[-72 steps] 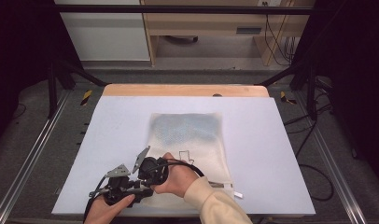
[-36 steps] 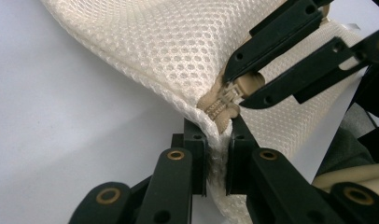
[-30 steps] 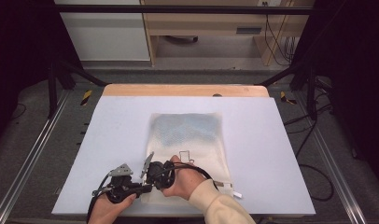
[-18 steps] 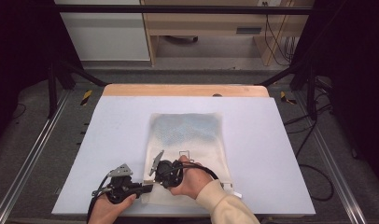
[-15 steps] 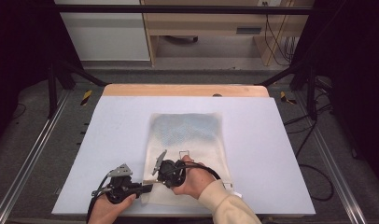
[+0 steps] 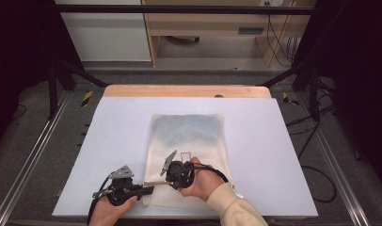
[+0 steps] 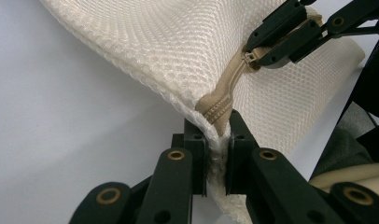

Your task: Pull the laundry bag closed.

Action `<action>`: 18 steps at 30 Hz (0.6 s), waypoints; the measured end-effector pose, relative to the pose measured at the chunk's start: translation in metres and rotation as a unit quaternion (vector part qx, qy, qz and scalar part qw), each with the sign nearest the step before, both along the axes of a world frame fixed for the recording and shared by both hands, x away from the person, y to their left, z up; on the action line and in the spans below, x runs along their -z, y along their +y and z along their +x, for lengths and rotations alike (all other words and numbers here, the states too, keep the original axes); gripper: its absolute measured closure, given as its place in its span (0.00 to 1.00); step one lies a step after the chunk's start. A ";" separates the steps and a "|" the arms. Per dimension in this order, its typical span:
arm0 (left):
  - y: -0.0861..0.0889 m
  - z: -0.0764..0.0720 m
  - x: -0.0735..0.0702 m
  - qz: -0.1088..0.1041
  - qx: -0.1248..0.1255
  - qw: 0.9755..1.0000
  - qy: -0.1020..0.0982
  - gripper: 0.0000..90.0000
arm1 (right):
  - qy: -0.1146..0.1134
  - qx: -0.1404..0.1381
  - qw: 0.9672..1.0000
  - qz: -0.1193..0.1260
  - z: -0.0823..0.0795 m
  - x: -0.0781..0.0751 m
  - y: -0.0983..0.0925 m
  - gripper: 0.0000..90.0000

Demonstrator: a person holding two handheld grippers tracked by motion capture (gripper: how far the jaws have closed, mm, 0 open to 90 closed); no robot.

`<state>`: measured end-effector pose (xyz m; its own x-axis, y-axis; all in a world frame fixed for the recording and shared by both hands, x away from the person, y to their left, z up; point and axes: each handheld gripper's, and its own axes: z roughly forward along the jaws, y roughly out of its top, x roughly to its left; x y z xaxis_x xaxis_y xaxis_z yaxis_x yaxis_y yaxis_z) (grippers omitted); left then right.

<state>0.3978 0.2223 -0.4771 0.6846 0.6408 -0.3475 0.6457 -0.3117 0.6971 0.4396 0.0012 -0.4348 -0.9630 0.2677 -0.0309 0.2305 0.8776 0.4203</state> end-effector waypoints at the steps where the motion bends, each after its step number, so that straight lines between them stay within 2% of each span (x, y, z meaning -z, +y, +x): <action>1: 0.000 0.000 0.000 0.000 0.000 1.000 0.000 0.91 | 0.000 0.000 1.000 0.000 0.000 0.000 0.000 0.91; 5: 0.000 0.000 0.000 0.001 0.000 1.000 -0.001 0.91 | -0.004 0.001 1.000 0.007 -0.001 -0.001 -0.001 0.91; 18: -0.001 -0.001 0.000 0.006 0.000 1.000 -0.003 0.91 | -0.002 0.001 1.000 0.005 -0.002 -0.001 -0.001 0.91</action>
